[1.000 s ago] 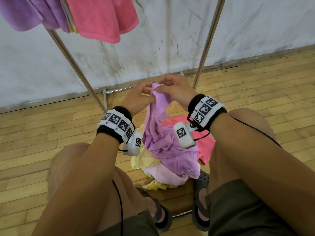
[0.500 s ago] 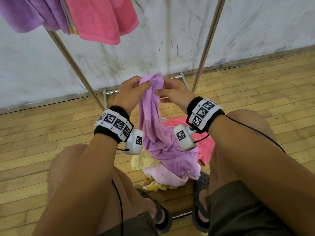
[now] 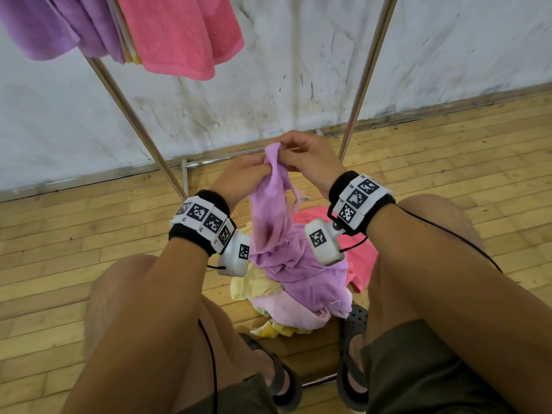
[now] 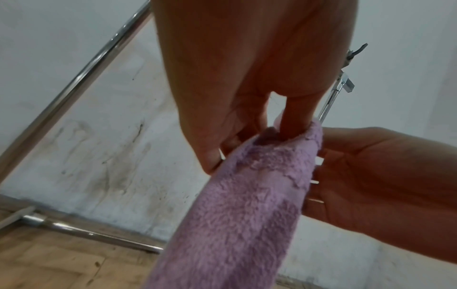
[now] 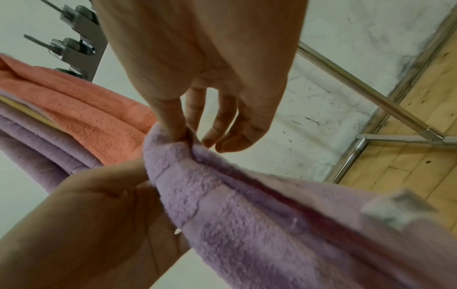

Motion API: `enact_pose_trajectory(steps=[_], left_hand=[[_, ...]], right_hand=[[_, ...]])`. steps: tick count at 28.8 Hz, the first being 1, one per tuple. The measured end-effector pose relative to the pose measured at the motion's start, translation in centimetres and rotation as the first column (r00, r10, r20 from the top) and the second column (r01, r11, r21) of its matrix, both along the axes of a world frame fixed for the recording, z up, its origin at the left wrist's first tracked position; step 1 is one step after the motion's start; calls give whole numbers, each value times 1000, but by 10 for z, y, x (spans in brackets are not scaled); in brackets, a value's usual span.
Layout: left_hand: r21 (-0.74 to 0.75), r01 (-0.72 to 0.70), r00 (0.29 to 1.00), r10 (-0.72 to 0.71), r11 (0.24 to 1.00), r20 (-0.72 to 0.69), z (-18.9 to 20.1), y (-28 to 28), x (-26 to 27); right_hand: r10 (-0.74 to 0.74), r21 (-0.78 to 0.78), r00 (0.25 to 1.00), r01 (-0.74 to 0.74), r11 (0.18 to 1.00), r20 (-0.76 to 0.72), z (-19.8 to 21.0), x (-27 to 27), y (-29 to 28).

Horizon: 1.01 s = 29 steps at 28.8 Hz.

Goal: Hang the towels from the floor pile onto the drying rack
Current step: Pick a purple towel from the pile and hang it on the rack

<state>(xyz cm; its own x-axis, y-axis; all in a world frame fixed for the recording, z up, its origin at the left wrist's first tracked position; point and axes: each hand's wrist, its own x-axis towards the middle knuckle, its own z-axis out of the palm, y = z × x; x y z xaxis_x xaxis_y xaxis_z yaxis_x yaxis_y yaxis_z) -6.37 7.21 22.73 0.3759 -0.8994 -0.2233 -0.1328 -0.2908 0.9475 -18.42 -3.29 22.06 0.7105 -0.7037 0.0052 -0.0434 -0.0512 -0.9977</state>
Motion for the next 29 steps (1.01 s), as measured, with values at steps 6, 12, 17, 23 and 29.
enact_pose_trajectory(steps=[6, 12, 17, 23, 29], left_hand=[[-112, -95, 995, 92, 989, -32, -2, -2, 4], [-178, -135, 989, 121, 975, -89, 3, -2, 5], [-187, -131, 989, 115, 974, -94, 6, 1, 6], [-26, -5, 1000, 5, 1000, -12, -2, 0, 7], [-62, -30, 1000, 30, 998, 0, -1, 0, -1]], right_hand=[[15, 88, 974, 5, 996, -227, -7, 3, -5], [153, 4, 921, -163, 987, -357, -8, 1, 0], [2, 28, 968, 5, 1000, -249, -7, 2, -2], [-34, 40, 999, 35, 999, -22, 4, -1, 0], [-27, -41, 991, 21, 999, -132, 2, 0, 1]])
